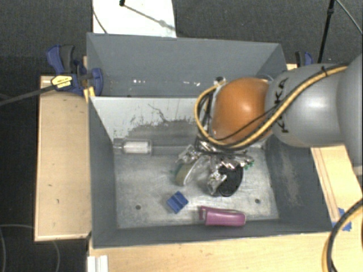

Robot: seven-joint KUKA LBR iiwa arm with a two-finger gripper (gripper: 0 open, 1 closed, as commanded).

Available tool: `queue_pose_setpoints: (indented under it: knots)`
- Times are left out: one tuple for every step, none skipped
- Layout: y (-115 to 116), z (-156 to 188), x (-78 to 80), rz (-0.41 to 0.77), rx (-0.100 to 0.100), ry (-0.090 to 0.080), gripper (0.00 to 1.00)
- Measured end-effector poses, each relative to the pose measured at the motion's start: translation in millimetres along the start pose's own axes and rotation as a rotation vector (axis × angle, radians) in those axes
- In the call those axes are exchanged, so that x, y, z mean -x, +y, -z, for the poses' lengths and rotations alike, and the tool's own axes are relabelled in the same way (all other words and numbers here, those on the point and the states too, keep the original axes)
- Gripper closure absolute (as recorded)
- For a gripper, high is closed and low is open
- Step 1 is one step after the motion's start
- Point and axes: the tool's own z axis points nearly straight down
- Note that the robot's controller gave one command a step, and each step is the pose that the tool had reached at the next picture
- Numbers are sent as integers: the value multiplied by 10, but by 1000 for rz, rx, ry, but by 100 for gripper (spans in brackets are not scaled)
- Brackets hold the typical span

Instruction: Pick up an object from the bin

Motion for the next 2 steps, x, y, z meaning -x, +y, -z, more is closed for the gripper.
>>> queue_pose_setpoints:
  knots:
    - [-5,28,17,-6,-2,-4,100]
    - [66,1794,-91,55,-4,1,100]
